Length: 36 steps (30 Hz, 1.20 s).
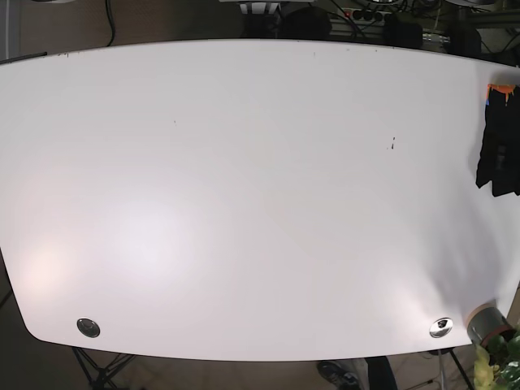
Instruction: Fold the T-shirt properly
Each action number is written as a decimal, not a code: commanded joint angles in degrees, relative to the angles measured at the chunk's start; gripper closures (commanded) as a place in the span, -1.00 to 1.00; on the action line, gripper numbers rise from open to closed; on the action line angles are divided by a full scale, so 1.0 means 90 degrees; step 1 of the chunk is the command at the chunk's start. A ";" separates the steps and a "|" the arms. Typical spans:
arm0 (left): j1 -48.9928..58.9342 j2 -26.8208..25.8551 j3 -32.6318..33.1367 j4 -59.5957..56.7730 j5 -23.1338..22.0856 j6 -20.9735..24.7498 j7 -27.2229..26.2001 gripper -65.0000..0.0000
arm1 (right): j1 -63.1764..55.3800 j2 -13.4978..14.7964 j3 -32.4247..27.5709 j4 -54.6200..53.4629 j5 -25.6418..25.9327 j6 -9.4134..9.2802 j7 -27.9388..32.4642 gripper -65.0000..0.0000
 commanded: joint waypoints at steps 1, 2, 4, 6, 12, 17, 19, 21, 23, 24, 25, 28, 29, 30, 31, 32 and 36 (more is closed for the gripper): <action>-0.0214 -0.0027 -0.0018 -0.0530 -0.0007 0.0002 -0.0051 -0.12 | 0.0122 0.0025 -0.0152 -0.0355 0.0035 0.0043 0.0054 0.67; -0.0380 -0.0036 -0.0018 -0.0803 -0.0007 0.0002 -0.0051 -0.12 | 0.0259 0.0016 -0.0230 -0.0531 0.0035 0.0043 0.0054 0.67; -0.0615 -0.0046 -0.0018 -0.1194 -0.0007 0.0002 -0.0061 -0.12 | 0.0522 0.0006 -0.0376 -0.0804 0.0035 0.0043 0.0054 0.67; -0.0937 -0.0056 -0.0018 -0.1604 0.0022 0.0012 -0.0139 -0.12 | 0.0845 0.0006 -0.0572 -0.1166 0.0035 0.0033 0.0054 0.67; -0.1836 -0.0251 0.0021 -0.2854 0.0041 0.0178 -0.0461 -0.12 | 0.1792 -0.0014 -0.0914 -0.2240 0.0054 0.0033 0.0064 0.67; -0.2597 -0.0417 0.0285 -0.3997 0.0032 0.0608 -0.0774 -0.12 | 0.2408 -0.0180 -0.0933 -0.2777 0.0025 0.0033 0.0064 0.67; -0.2842 -0.0495 0.0343 -0.4271 0.0032 0.0618 -0.0842 -0.12 | 0.2583 -0.0180 -0.0992 -0.2895 0.0025 0.0033 0.0064 0.67; -0.3096 -0.0544 0.0333 -0.4564 0.0032 0.0618 -0.0832 -0.12 | 0.2769 -0.0180 -0.1001 -0.3031 0.0025 0.0033 0.0034 0.67; -0.3281 -0.0544 0.0353 -0.4896 0.0032 0.0618 -0.0852 -0.12 | 0.2974 -0.0180 -0.1001 -0.3246 0.0025 0.0033 0.0034 0.67; -0.3418 -0.0544 0.0363 -0.5033 0.0041 0.0618 -0.0852 -0.12 | 0.3082 -0.0180 -0.1001 -0.3373 0.0025 0.0033 0.0034 0.67; -0.3545 -0.0544 0.0421 -0.5169 0.0041 0.0618 -0.0842 -0.12 | 0.3170 -0.0180 -0.1001 -0.3471 0.0025 0.0033 0.0044 0.67; -0.3848 -0.0554 0.0656 -0.5570 0.0041 0.0628 -0.0842 -0.13 | 0.3414 -0.0199 -0.1001 -0.3774 0.0025 0.0033 0.0044 0.67; -0.3916 -0.0554 0.0695 -0.5648 0.0032 0.0628 -0.0842 -0.13 | 0.3463 -0.0209 -0.1001 -0.3842 0.0025 0.0033 0.0054 0.67; -0.3994 -0.0554 0.0724 -0.5746 0.0032 0.0628 -0.0842 -0.13 | 0.3531 -0.0219 -0.1001 -0.3911 0.0025 0.0033 0.0054 0.67; -0.4043 -0.0554 0.0724 -0.5794 0.0032 0.0628 -0.0842 -0.13 | 0.3590 -0.0219 -0.1001 -0.3969 0.0025 0.0033 0.0054 0.67; -0.4063 -0.0544 0.0724 -0.5794 0.0032 0.0628 -0.0842 -0.13 | 0.3619 -0.0219 -0.1001 -0.3998 0.0025 0.0033 0.0054 0.67; -0.4131 -0.0525 0.0724 -0.5824 0.0032 0.0637 -0.0832 -0.13 | 0.3658 -0.0229 -0.1001 -0.3998 0.0025 0.0033 0.0054 0.65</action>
